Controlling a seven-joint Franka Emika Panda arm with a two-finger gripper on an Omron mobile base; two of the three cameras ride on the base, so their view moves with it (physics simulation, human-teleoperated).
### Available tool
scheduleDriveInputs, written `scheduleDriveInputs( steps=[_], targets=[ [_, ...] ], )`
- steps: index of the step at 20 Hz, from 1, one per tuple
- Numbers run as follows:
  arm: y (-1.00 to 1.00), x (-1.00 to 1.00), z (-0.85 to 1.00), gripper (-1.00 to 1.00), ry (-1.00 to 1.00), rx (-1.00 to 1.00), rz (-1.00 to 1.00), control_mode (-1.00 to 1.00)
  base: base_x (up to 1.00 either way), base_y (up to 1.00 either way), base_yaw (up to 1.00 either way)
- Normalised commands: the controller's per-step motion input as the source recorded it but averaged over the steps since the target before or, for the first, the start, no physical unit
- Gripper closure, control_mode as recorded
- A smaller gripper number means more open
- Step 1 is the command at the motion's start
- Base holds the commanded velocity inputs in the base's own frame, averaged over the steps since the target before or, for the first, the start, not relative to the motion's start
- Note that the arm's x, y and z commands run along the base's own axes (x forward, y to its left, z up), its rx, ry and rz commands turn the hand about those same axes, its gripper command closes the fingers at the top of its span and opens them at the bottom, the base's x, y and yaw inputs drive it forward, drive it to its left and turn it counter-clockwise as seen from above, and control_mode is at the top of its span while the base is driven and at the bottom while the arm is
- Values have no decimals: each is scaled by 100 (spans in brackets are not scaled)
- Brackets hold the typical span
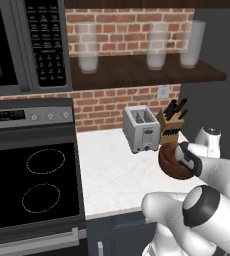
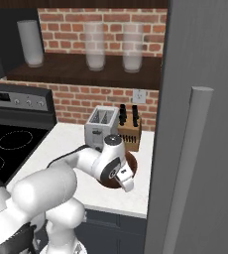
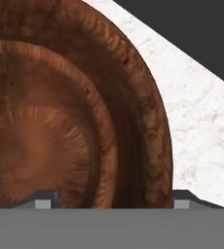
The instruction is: Pick up the bowls on the counter and stack them on top of one another in the open cabinet. Place the smaller bowl on top of the larger bowl.
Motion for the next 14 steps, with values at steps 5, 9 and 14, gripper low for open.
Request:
scheduleDriveInputs(
  steps=[5,9,14],
  targets=[
    [0,0,0,100,0,0,0,-100,0,0,0],
    [0,0,10,100,0,0,0,-100,0,0,0],
    [30,-13,78,100,-11,0,0,-100,0,0,0]
  ],
)
